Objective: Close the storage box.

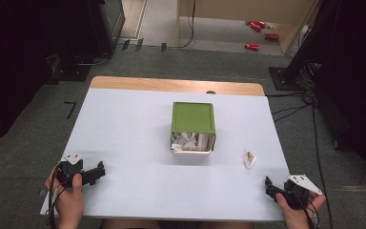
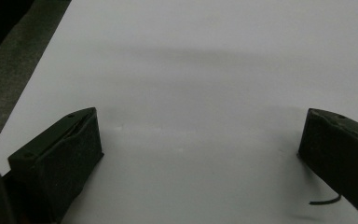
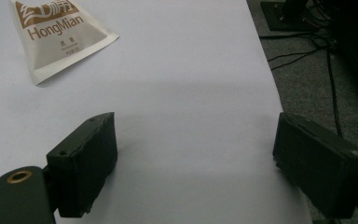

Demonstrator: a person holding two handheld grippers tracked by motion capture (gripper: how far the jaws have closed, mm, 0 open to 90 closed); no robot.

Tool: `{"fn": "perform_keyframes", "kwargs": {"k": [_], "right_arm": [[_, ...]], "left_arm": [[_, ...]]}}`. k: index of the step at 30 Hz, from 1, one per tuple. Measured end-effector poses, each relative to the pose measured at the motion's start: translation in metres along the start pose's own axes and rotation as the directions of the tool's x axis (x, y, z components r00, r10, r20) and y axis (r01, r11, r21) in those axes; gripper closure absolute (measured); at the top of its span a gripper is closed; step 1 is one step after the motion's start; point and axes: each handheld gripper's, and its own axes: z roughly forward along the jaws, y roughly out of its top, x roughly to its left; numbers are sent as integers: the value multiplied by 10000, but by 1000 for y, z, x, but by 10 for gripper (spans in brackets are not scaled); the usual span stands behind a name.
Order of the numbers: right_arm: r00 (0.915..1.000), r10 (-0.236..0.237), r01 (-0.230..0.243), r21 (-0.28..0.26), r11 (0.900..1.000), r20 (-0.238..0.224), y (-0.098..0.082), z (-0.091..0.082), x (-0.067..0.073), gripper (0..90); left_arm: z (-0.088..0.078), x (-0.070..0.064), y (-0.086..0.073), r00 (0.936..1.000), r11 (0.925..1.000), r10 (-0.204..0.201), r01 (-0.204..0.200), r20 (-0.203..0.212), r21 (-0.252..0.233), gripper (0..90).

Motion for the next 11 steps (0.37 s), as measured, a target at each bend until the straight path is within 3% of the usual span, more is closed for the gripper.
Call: {"fn": "perform_keyframes", "kwargs": {"k": [11], "right_arm": [[10000, -25, 25, -57, 10000, 29, -1, 0, 0, 135]], "left_arm": [[0, 0, 0, 10000, 10000, 8, -8, 2, 10, 0]]}}
